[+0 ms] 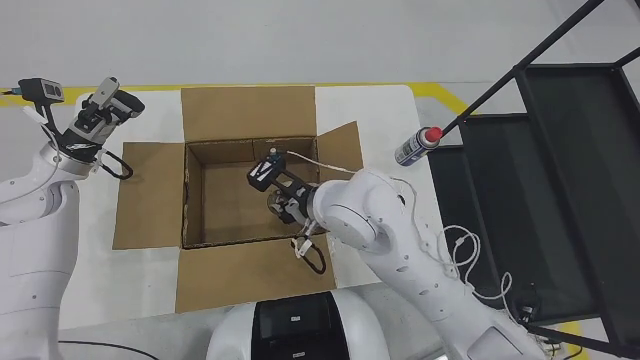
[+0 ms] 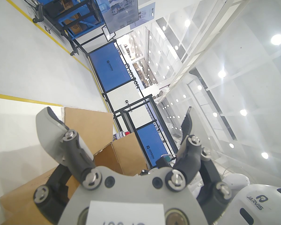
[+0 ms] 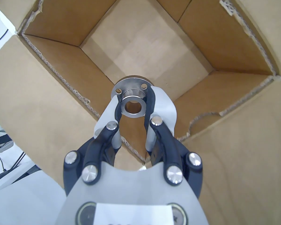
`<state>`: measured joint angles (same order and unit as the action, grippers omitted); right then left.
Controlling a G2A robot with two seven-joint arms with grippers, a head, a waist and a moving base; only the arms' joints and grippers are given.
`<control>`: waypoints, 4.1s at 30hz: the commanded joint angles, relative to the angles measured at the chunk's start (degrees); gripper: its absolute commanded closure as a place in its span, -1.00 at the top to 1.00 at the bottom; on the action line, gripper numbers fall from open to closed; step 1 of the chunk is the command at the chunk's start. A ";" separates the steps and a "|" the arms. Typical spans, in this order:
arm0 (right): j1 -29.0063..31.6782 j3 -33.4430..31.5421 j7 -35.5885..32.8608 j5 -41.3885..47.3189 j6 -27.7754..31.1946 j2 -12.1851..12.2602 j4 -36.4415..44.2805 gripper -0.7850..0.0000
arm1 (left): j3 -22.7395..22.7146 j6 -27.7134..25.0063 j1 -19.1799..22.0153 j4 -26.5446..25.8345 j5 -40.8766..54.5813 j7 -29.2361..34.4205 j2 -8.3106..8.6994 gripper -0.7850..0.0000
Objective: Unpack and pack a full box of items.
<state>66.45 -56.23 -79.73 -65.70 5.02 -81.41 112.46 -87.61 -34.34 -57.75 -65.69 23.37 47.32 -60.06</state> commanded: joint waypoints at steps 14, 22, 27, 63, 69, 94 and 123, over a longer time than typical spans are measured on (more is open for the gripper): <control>18.36 -34.17 -8.27 10.16 2.57 4.89 22.19 -1.00 | 0.00 0.00 0.00 0.00 0.00 0.00 0.00 1.00; 28.80 -48.52 -8.22 16.45 2.17 6.12 22.19 -1.00 | 0.00 0.00 0.00 0.00 0.00 0.00 0.00 1.00; 33.88 -48.39 -6.09 12.80 1.95 6.49 16.25 -1.00 | 0.00 0.00 0.00 0.00 0.00 0.00 0.00 1.00; 22.72 -34.52 17.88 0.36 -8.91 6.86 -21.40 1.00 | 0.00 0.00 0.00 0.00 0.00 0.00 0.00 1.00; 25.69 -35.88 17.11 0.60 -9.07 7.27 -15.88 1.00 | 0.00 0.00 0.00 0.00 0.00 0.00 0.00 1.00; 27.94 -35.91 17.45 2.72 -6.40 8.50 -14.56 1.00 | 0.00 0.00 0.00 0.00 0.00 0.00 0.00 1.00; 22.32 -32.26 20.32 4.43 -8.78 8.99 -24.26 -0.13 | 0.00 0.00 0.00 0.00 0.00 0.00 0.00 1.00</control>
<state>88.89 -88.59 -59.33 -61.18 -3.63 -72.45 88.29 -87.61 -34.34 -57.75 -65.69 23.37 47.32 -60.06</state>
